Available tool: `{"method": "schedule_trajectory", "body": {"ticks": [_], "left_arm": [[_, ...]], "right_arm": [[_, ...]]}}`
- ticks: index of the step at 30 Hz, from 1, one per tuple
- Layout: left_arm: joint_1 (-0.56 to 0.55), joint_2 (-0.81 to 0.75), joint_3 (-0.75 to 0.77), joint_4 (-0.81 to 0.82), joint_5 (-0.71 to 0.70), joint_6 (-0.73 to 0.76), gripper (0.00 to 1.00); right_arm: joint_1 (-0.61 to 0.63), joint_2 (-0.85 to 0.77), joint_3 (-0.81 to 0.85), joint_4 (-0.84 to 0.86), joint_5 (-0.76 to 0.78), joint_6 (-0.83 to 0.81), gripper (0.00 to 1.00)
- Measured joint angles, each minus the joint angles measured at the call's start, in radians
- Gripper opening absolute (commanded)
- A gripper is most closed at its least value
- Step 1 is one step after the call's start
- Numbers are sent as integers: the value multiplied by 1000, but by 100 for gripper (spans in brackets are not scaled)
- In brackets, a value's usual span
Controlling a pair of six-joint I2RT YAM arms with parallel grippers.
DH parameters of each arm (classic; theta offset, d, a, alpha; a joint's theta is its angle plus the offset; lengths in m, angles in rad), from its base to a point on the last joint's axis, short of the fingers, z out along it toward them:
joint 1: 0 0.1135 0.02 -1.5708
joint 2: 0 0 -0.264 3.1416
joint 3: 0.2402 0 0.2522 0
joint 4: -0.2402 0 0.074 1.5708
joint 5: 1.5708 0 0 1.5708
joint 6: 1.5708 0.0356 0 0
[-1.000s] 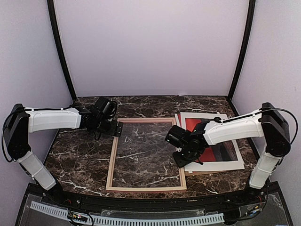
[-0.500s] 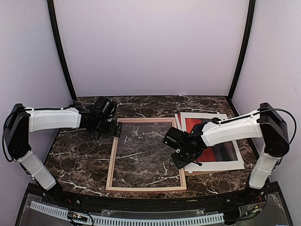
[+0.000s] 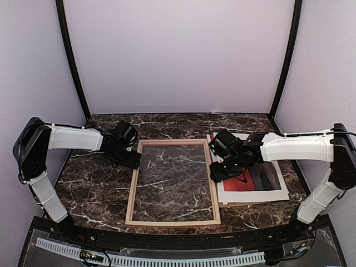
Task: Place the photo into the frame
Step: Move the frame body to the center of the board.
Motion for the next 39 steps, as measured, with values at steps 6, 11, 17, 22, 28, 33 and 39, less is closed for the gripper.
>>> {"method": "schedule_trajectory", "body": {"ticks": [6,11,17,22,28,33,39], "left_arm": [[13,35,0,1,26,3,66],[14,57,0,16,41,-1,57],[28,58,0,30,31,-6,42],[66,68,0,55,22,-6,39],[127,85,4,98,25,-4,37],[187,108,26,119,36,0,36],[274,118,29,151,70,-1,33]], "right_arm": [[-51,-31,-50,31,-19,0,53],[-105,-72,-101,67,-30,0,56],[-194,-126,-175,124,-50,-2,63],[-281,-172,-230,155,-63,-13,69],[-406,-180,-244,181,-79,-52,74],[-555,-180,-244,206,-98,-92,75],[-771,-152,-233,240,-109,-134,76]]}}
